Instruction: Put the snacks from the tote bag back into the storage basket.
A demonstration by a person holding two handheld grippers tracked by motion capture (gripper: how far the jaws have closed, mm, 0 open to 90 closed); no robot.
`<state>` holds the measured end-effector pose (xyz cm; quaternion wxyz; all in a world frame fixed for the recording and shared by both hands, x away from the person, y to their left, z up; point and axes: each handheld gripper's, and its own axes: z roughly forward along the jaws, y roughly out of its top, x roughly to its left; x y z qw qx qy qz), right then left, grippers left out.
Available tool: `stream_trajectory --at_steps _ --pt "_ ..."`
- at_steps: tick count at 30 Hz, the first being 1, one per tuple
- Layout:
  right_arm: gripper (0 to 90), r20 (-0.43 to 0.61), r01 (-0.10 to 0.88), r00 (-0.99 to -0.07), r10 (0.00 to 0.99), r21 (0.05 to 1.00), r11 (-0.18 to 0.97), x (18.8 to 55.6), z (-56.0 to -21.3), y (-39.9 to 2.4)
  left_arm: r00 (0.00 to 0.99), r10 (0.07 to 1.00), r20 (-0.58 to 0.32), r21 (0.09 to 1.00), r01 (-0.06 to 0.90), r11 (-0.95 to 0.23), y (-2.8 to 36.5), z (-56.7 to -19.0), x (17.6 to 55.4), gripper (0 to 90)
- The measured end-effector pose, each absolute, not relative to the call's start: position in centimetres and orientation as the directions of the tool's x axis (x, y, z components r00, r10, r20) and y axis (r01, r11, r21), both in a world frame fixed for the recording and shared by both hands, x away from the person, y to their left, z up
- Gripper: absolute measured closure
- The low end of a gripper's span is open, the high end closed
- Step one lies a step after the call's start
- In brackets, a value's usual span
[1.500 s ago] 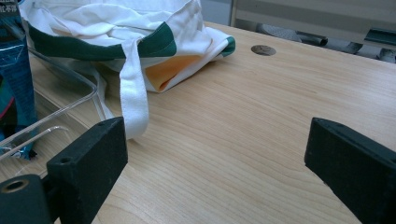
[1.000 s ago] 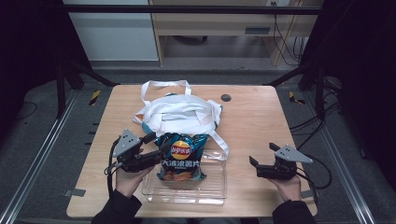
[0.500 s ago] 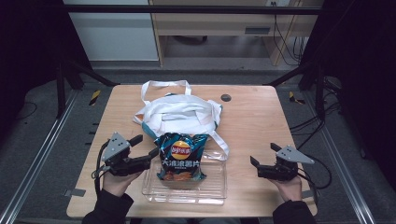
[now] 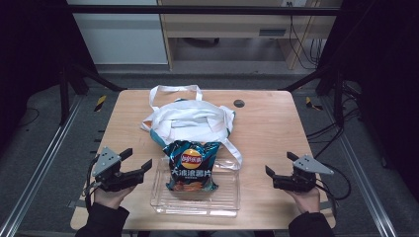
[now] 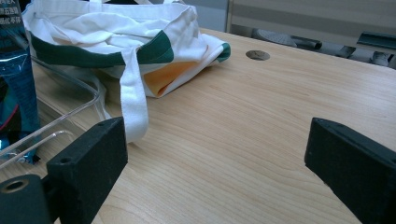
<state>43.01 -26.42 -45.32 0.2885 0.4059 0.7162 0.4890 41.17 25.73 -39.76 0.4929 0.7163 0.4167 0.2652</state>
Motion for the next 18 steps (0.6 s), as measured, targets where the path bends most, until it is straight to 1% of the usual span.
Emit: stream_trajectory --at_steps 9,14,18 --pt "6.2 -0.015 0.298 -0.504 0.863 0.935 0.190 43.0 -45.3 -26.4 0.473 0.880 -0.028 0.919 0.359 -0.163 27.3 -41.9 41.4 19.5" --pt "6.2 -0.015 0.298 -0.503 0.864 0.935 0.190 43.0 -45.3 -26.4 0.462 0.887 -0.002 0.915 0.359 -0.185 27.8 -43.0 42.0 19.6" --pt "6.2 -0.016 0.297 -0.503 0.864 0.936 0.191 42.9 -45.3 -26.4 0.426 0.905 -0.003 0.906 0.383 -0.177 28.7 -44.1 42.6 19.8"
